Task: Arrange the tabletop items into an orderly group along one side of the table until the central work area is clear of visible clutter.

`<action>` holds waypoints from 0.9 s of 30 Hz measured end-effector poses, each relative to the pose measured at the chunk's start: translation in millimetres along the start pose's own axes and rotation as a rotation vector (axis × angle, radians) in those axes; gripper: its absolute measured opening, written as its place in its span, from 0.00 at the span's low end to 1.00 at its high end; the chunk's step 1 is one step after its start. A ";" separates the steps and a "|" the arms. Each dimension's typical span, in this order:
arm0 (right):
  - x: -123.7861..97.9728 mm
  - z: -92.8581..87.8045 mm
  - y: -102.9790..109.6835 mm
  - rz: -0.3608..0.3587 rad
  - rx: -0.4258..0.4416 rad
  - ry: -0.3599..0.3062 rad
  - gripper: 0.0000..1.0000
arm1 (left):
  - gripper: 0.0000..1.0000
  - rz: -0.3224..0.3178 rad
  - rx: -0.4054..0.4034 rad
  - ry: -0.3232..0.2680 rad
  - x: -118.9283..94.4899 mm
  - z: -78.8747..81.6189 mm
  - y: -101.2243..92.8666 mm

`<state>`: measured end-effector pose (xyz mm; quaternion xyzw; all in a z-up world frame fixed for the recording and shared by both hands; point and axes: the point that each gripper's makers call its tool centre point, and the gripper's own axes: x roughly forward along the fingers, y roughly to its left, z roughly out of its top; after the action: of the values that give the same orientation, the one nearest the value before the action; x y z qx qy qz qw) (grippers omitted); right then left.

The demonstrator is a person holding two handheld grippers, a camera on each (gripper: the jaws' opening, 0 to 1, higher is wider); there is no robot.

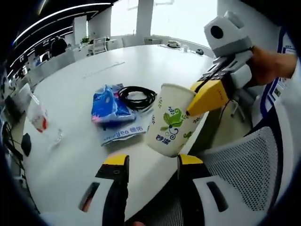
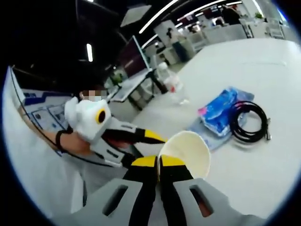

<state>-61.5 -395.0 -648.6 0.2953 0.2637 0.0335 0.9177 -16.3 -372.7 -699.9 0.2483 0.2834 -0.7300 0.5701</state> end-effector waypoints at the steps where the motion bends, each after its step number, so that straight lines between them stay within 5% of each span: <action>1: -0.5 0.3 -3.3 -0.009 0.007 -0.003 0.00 | 0.39 0.010 -0.029 -0.009 -0.8 0.4 3.5; 6: -1.1 4.7 -10.4 -0.031 0.022 -0.015 0.00 | 0.38 0.089 -0.173 -0.046 -10.2 -0.6 30.9; 15: 6.1 12.2 -15.0 -0.029 -0.001 0.024 0.00 | 0.39 0.185 -0.284 -0.093 -31.5 -2.5 68.1; 27: 24.9 35.0 -16.2 -0.022 -0.133 0.113 0.00 | 0.39 0.254 -0.429 -0.149 -52.5 -17.0 91.3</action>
<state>-23.9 -421.2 -645.2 0.2284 0.3157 0.0575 0.9192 85.0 -341.9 -688.0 0.1008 0.3553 -0.5920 0.7164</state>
